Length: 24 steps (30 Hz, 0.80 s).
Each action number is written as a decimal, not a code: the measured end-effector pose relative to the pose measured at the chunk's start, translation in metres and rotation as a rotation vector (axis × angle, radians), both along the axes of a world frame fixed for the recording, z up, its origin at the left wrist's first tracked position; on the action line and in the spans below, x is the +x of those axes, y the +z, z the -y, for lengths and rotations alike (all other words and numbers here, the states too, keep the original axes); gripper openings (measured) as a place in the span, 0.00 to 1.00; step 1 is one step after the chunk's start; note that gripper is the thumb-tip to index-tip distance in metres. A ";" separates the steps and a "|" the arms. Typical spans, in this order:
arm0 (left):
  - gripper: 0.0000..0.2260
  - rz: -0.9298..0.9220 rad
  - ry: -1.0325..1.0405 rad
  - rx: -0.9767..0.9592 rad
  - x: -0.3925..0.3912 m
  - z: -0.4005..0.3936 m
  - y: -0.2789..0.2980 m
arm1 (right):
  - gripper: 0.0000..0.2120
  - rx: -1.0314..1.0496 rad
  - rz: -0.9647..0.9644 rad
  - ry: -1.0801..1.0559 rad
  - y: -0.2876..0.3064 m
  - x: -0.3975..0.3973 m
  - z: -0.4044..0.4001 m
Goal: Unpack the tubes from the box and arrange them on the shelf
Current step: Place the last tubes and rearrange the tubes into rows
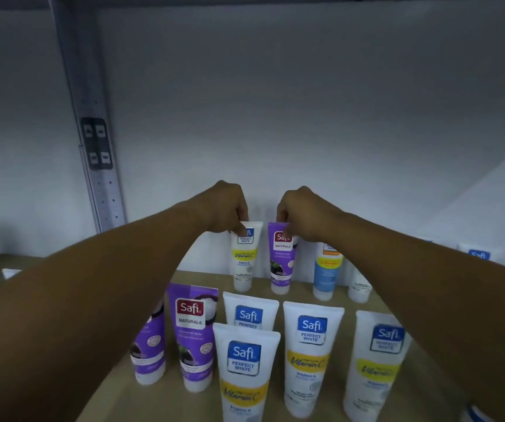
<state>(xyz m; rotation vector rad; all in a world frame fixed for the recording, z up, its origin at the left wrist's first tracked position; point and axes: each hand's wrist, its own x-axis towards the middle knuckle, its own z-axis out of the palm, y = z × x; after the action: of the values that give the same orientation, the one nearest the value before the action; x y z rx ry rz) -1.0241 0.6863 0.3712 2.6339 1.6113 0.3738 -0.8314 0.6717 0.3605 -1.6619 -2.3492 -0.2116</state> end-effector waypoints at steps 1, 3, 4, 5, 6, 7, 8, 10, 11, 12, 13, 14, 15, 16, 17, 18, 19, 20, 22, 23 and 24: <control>0.12 0.015 0.007 -0.014 0.001 0.002 0.002 | 0.09 -0.001 -0.006 0.006 0.002 0.000 0.002; 0.12 0.056 0.022 -0.021 0.002 0.010 0.007 | 0.10 0.000 -0.021 0.004 0.007 -0.001 0.010; 0.13 0.091 0.031 -0.015 0.002 0.016 0.011 | 0.11 0.007 -0.037 -0.003 0.011 -0.001 0.016; 0.13 0.132 0.039 -0.003 0.002 0.022 0.017 | 0.11 0.017 -0.053 -0.011 0.017 -0.002 0.022; 0.13 0.172 0.047 0.013 0.001 0.030 0.023 | 0.11 0.030 -0.069 -0.016 0.025 -0.002 0.030; 0.14 0.208 0.057 0.029 0.000 0.039 0.031 | 0.12 0.042 -0.081 -0.020 0.034 -0.003 0.039; 0.14 0.239 0.062 0.044 -0.001 0.048 0.039 | 0.12 0.055 -0.090 -0.021 0.043 -0.004 0.050; 0.13 0.314 0.059 0.057 -0.003 0.068 0.056 | 0.12 0.090 -0.107 -0.019 0.064 -0.005 0.073; 0.12 0.351 0.053 0.062 -0.004 0.079 0.065 | 0.13 0.108 -0.122 -0.016 0.075 -0.005 0.085; 0.11 0.378 0.044 0.075 -0.005 0.091 0.075 | 0.13 0.121 -0.139 -0.014 0.086 -0.004 0.099; 0.10 0.397 0.034 0.092 -0.006 0.103 0.084 | 0.14 0.131 -0.149 -0.011 0.096 -0.003 0.112; 0.10 0.417 0.023 0.110 -0.006 0.115 0.092 | 0.13 0.150 -0.146 -0.008 0.106 -0.002 0.126; 0.09 0.442 0.012 0.125 -0.006 0.127 0.100 | 0.12 0.175 -0.138 -0.005 0.116 -0.001 0.139; 0.09 0.467 0.003 0.135 -0.005 0.139 0.108 | 0.11 0.201 -0.133 -0.001 0.125 0.001 0.153; 0.09 0.488 -0.003 0.141 -0.005 0.151 0.114 | 0.10 0.222 -0.134 0.002 0.133 0.002 0.167; 0.09 0.502 -0.008 0.146 -0.004 0.162 0.119 | 0.10 0.237 -0.139 0.004 0.139 0.004 0.181; 0.08 0.508 -0.015 0.147 -0.002 0.174 0.122 | 0.10 0.246 -0.146 0.007 0.144 0.005 0.194; 0.08 0.513 -0.026 0.146 -0.001 0.185 0.124 | 0.10 0.250 -0.156 0.007 0.147 0.007 0.207; 0.08 0.538 -0.054 0.120 0.002 0.206 0.124 | 0.10 0.241 -0.173 0.001 0.150 0.011 0.231; 0.07 0.550 -0.068 0.091 0.003 0.218 0.121 | 0.10 0.220 -0.176 -0.004 0.149 0.012 0.243; 0.07 0.556 -0.082 0.060 0.005 0.229 0.117 | 0.10 0.191 -0.177 -0.008 0.147 0.014 0.254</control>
<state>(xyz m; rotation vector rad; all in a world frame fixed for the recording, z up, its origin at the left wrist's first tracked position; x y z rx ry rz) -1.0194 0.4573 0.4882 2.3195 1.3172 1.0487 -0.8178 0.4175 0.5072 -1.5333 -2.1222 -0.2697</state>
